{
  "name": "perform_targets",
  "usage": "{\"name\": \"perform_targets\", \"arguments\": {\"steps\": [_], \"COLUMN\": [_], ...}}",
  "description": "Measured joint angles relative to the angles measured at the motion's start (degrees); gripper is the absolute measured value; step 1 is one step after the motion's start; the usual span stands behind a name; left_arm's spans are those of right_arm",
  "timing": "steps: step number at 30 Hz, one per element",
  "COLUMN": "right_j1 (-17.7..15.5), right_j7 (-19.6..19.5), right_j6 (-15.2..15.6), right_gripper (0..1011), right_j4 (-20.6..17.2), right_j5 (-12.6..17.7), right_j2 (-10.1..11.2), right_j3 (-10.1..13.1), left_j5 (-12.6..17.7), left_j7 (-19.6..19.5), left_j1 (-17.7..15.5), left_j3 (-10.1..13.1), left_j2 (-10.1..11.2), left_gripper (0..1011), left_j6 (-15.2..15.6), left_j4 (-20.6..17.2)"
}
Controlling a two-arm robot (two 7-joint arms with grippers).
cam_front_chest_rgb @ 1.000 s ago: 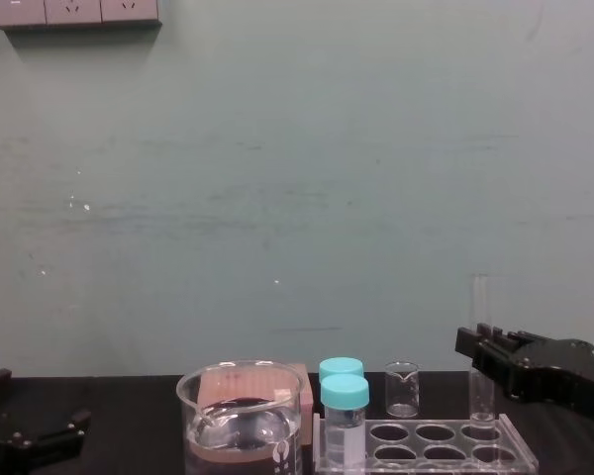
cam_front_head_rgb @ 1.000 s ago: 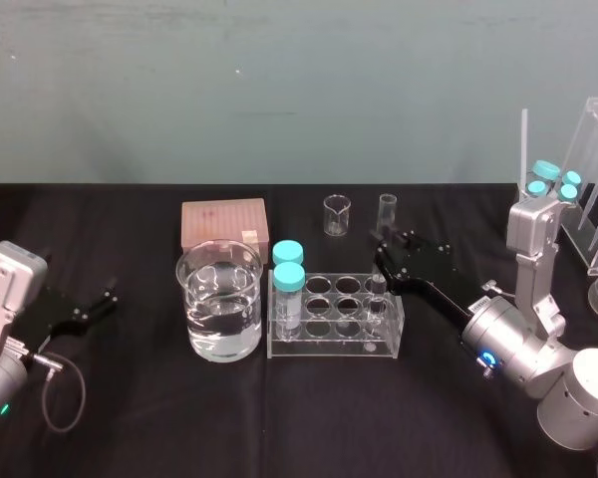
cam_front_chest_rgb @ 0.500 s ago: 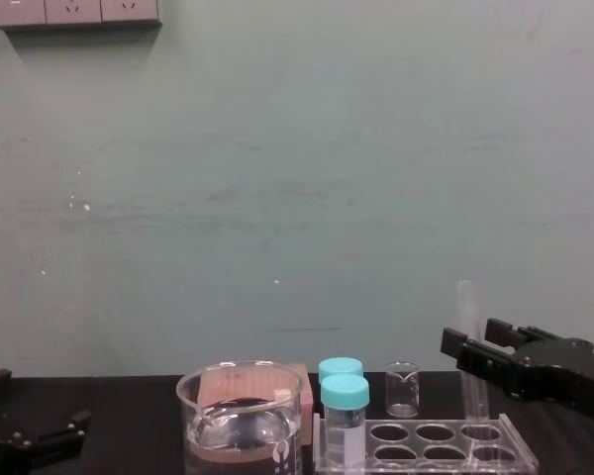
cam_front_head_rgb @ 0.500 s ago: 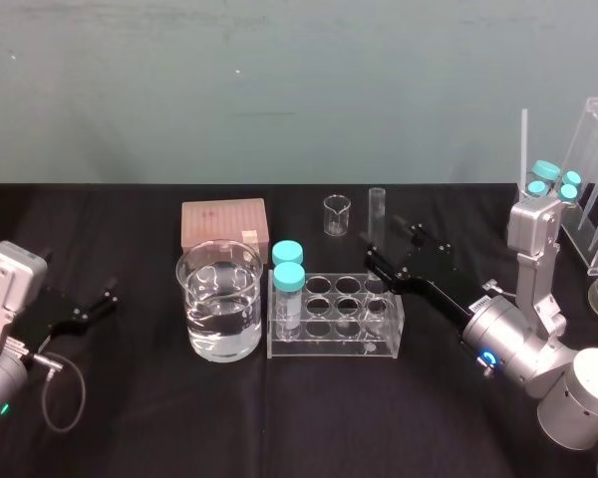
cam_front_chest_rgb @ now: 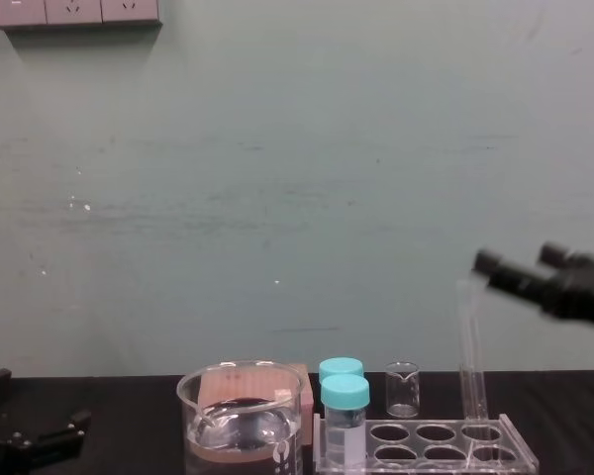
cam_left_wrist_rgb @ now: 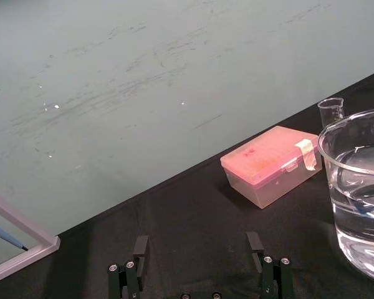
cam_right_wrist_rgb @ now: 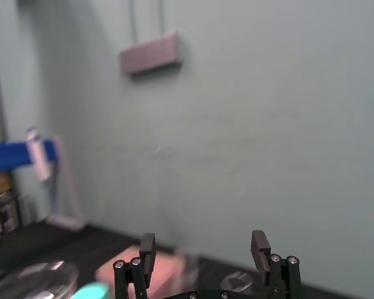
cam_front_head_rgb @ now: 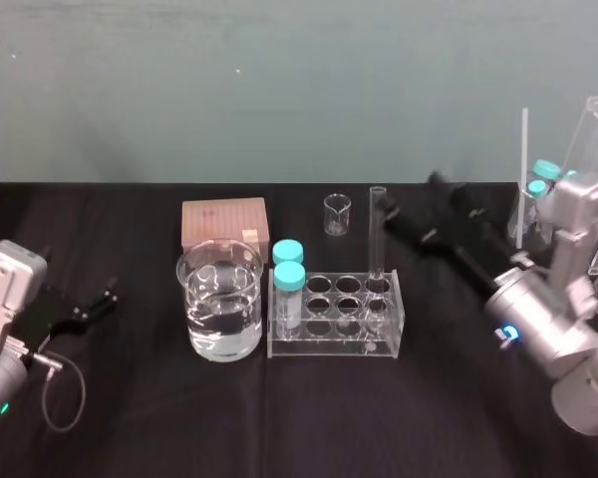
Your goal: Hold the test tube with one hand and immerse one end into the beaker, then return it to the test tube rack.
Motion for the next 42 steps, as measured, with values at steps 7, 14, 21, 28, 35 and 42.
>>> {"name": "perform_targets", "arguments": {"steps": [7, 14, 21, 28, 35, 42], "right_j1": [-3.15, -4.94, -4.93, -4.91, -4.9, -4.9], "right_j7": [-8.69, -14.13, -14.27, -14.24, -14.23, -14.21], "right_j6": [-0.05, 4.98, 6.33, 6.12, 5.95, 5.85], "right_gripper": [1000, 1000, 1000, 1000, 1000, 1000], "right_j4": [-2.34, 0.18, 1.21, 0.98, 0.84, 0.78], "right_j5": [-4.04, -7.21, -7.79, -7.72, -7.61, -7.53], "right_j2": [-0.29, -1.49, -1.86, -1.82, -1.78, -1.75], "right_j3": [3.96, 4.98, 5.02, 5.03, 5.03, 5.03], "left_j5": [0.0, 0.0, 0.0, 0.0, 0.0, 0.0], "left_j7": [0.0, 0.0, 0.0, 0.0, 0.0, 0.0], "left_j1": [0.0, 0.0, 0.0, 0.0, 0.0, 0.0], "left_j3": [0.0, 0.0, 0.0, 0.0, 0.0, 0.0], "left_j2": [0.0, 0.0, 0.0, 0.0, 0.0, 0.0], "left_gripper": [1000, 1000, 1000, 1000, 1000, 1000], "left_j6": [0.0, 0.0, 0.0, 0.0, 0.0, 0.0], "left_j4": [0.0, 0.0, 0.0, 0.0, 0.0, 0.0]}}
